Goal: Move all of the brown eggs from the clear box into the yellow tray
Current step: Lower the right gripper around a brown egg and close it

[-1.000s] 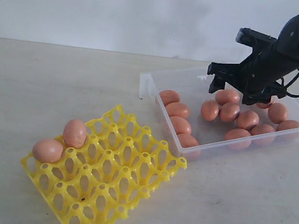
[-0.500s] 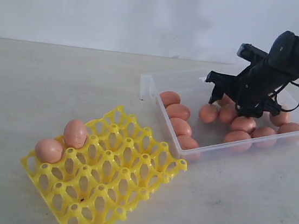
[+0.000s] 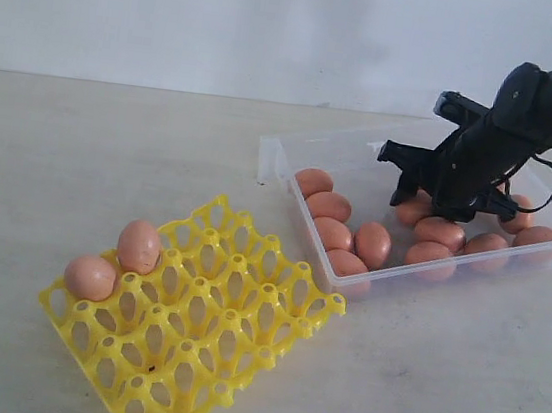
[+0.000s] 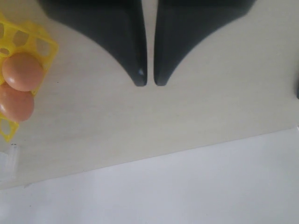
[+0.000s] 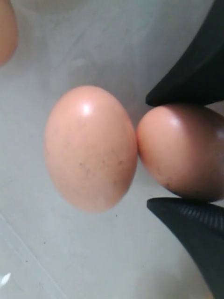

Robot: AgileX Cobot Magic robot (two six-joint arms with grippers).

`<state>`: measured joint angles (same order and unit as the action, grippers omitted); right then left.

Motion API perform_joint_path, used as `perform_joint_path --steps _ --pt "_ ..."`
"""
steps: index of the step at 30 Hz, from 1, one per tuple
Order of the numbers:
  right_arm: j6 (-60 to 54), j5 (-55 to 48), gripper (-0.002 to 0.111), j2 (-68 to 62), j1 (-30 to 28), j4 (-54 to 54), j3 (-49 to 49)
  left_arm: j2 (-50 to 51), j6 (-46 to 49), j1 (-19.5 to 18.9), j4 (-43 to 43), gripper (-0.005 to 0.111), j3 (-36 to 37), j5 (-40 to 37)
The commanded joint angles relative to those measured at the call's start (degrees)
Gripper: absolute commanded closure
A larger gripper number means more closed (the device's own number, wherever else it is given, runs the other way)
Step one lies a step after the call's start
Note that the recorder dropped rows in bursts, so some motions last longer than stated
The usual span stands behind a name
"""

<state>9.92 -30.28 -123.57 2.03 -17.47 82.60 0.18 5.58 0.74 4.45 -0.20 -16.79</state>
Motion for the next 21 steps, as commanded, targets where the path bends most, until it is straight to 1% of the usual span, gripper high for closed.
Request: perform_joint_path --steps 1,7,21 --pt "-3.0 -1.6 0.108 -1.1 -0.3 0.2 -0.4 -0.2 -0.2 0.4 -0.1 0.103 0.2 0.0" --pt "-8.4 -1.8 0.108 -0.1 -0.3 0.1 -0.4 -0.2 -0.2 0.4 -0.1 0.103 0.2 0.0" --pt "-12.1 1.0 0.108 10.7 -0.3 0.2 -0.4 -0.2 -0.2 0.4 -0.1 0.103 0.2 0.0"
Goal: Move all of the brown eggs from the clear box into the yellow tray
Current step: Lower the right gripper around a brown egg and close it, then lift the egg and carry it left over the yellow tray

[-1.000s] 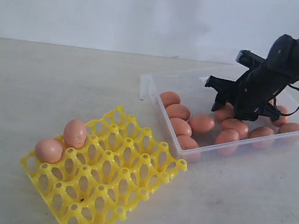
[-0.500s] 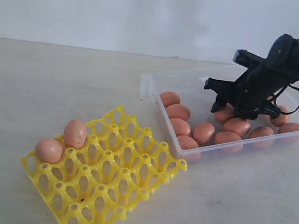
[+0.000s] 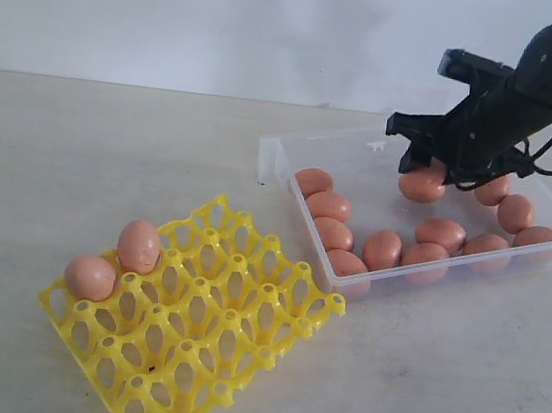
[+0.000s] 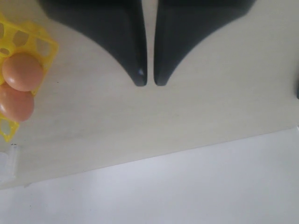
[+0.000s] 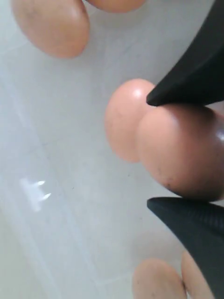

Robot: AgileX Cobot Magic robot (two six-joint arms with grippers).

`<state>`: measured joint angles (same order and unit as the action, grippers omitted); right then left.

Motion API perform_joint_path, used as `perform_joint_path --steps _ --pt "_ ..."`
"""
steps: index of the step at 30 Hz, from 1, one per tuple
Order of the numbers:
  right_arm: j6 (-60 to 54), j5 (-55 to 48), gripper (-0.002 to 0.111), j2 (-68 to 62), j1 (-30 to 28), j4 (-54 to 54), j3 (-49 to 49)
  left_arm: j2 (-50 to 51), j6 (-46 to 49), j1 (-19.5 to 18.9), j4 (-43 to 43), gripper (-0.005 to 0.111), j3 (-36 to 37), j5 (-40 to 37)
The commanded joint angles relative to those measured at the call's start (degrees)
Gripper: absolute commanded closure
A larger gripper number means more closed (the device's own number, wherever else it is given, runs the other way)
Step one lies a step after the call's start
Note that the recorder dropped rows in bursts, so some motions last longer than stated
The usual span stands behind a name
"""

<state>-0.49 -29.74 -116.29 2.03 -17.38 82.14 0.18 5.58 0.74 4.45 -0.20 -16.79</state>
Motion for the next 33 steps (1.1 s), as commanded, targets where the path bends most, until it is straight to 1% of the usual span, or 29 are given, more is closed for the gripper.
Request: perform_joint_path --steps 1,8,12,15,23,28,33 --pt "-1.9 0.3 0.108 4.1 -0.3 0.1 0.1 -0.2 -0.2 0.4 -0.1 0.103 0.2 0.0" --pt "-3.3 -1.2 0.108 8.4 0.0 0.0 -0.8 -0.2 -0.2 0.4 -0.1 0.103 0.2 0.0" --pt "-5.1 4.2 0.108 12.5 1.7 0.0 -6.6 -0.2 -0.2 0.4 -0.1 0.103 0.2 0.0" --pt "-6.4 10.9 0.108 16.8 4.0 0.0 -13.0 -0.2 -0.2 0.4 -0.1 0.103 0.2 0.0" --pt "-10.9 30.7 0.108 25.3 13.1 0.0 -27.7 -0.2 -0.2 0.4 -0.1 0.103 0.2 0.0" --pt "-12.0 42.8 0.108 28.2 20.0 0.6 -32.2 -0.2 -0.2 0.4 -0.1 0.103 0.2 0.0" --pt "-12.0 51.8 0.108 28.2 27.7 1.4 -32.8 -0.2 -0.2 0.4 -0.1 0.103 0.2 0.0"
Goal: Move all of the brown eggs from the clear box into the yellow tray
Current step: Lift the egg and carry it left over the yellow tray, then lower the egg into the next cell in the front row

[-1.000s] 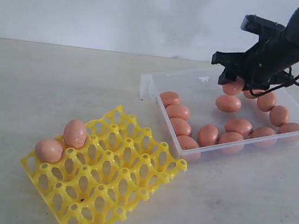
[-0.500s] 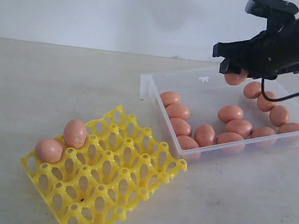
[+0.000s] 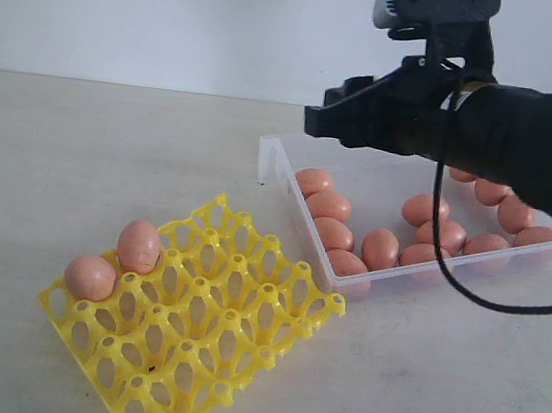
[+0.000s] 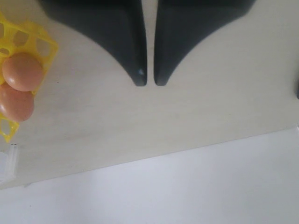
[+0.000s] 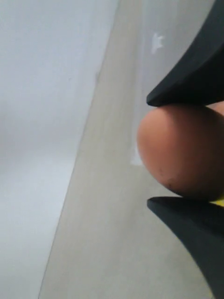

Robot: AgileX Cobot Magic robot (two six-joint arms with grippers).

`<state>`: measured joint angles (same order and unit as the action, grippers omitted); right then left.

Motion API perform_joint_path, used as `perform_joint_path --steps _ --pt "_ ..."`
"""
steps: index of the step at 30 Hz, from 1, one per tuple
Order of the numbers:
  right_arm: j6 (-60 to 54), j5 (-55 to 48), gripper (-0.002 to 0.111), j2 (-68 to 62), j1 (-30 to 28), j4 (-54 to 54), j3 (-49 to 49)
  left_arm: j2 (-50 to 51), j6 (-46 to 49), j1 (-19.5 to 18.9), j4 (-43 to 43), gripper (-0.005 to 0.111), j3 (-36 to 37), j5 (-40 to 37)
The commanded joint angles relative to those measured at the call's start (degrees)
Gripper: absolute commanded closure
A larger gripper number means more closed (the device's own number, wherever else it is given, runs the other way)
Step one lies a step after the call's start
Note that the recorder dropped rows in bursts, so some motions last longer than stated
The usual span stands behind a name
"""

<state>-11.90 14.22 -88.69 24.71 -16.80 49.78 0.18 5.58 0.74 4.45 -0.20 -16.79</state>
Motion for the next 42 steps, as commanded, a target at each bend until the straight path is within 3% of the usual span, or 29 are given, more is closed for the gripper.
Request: perform_joint_path --steps 1,4,10,17,22,30,35,40,42 --pt "-0.4 9.2 0.108 0.7 6.2 0.8 -0.5 -0.2 -0.2 0.4 -0.1 0.103 0.2 0.0" --pt "3.7 13.3 0.108 0.7 9.8 0.8 -0.5 -0.2 -0.2 0.4 -0.1 0.103 0.2 0.0" --pt "23.8 14.3 0.108 -0.3 14.3 4.7 -0.5 -0.2 -0.2 0.4 -0.1 0.103 0.2 0.0" --pt "56.3 25.5 0.108 -5.4 13.6 41.9 -0.5 -0.2 -0.2 0.4 -0.1 0.103 0.2 0.0" --pt "73.7 39.7 0.108 -10.3 7.6 59.6 -0.5 -0.2 -0.2 0.4 -0.1 0.103 0.2 0.0" --pt "76.8 44.8 0.108 -16.2 -2.2 66.5 0.7 -0.2 -0.2 0.4 -0.1 0.103 0.2 0.0" --pt "76.8 39.1 0.108 -20.2 -1.5 75.8 7.5 -0.2 -0.2 0.4 -0.1 0.103 0.2 0.0" --pt "75.8 22.8 0.108 -24.5 1.2 76.3 15.8 -0.2 -0.2 0.4 -0.1 0.103 0.2 0.0" --pt "75.8 22.5 0.108 -26.3 1.6 78.0 17.7 -0.2 -0.2 0.4 -0.1 0.103 0.2 0.0"
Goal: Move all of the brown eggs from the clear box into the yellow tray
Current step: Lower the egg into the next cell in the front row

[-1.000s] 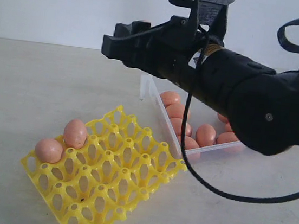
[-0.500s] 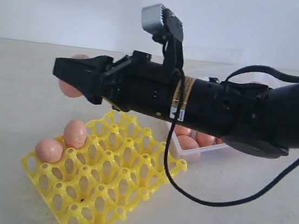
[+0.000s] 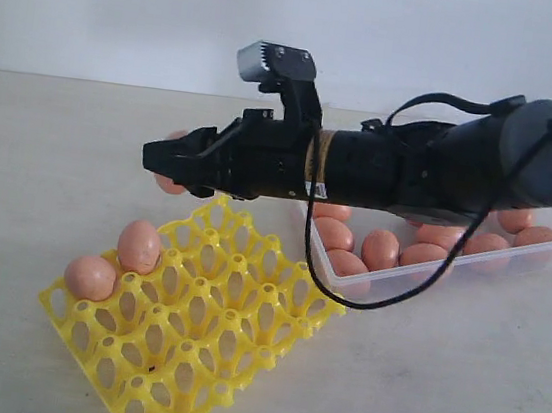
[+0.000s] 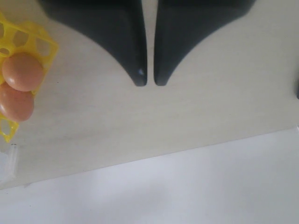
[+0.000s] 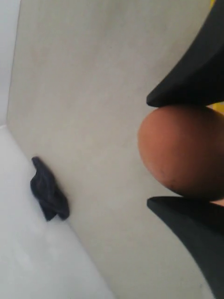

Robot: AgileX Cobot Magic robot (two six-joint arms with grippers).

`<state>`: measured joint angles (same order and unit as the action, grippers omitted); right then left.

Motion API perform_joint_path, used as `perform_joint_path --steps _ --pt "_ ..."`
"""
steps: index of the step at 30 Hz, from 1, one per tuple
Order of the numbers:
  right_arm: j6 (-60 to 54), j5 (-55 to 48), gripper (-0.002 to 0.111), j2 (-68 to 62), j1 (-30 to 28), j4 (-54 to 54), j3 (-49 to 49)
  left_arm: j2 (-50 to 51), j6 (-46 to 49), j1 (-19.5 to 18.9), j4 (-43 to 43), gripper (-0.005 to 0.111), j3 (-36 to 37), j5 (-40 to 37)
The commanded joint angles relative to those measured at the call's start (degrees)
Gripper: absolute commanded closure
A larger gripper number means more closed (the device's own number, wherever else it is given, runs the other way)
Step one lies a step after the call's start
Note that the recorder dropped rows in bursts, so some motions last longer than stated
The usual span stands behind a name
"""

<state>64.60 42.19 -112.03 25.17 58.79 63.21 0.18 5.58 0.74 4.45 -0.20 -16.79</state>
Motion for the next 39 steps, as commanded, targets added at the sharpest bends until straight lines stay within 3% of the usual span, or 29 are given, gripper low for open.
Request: perform_joint_path --steps 1,5,29,39 --pt "-0.9 -5.3 0.108 -4.0 1.1 3.7 5.0 -0.2 -0.2 0.4 -0.1 0.103 0.2 0.0" --pt "-2.7 -10.5 0.108 -6.5 1.2 3.7 5.1 -0.2 -0.2 0.4 -0.1 0.103 0.2 0.0" --pt "-6.1 -9.2 0.108 -13.4 1.3 3.2 9.7 -0.2 -0.2 0.4 -0.1 0.103 0.2 0.0" --pt "-6.2 -8.6 0.069 -13.4 1.3 6.4 9.7 -0.2 -0.2 0.4 -0.1 0.103 0.2 0.0"
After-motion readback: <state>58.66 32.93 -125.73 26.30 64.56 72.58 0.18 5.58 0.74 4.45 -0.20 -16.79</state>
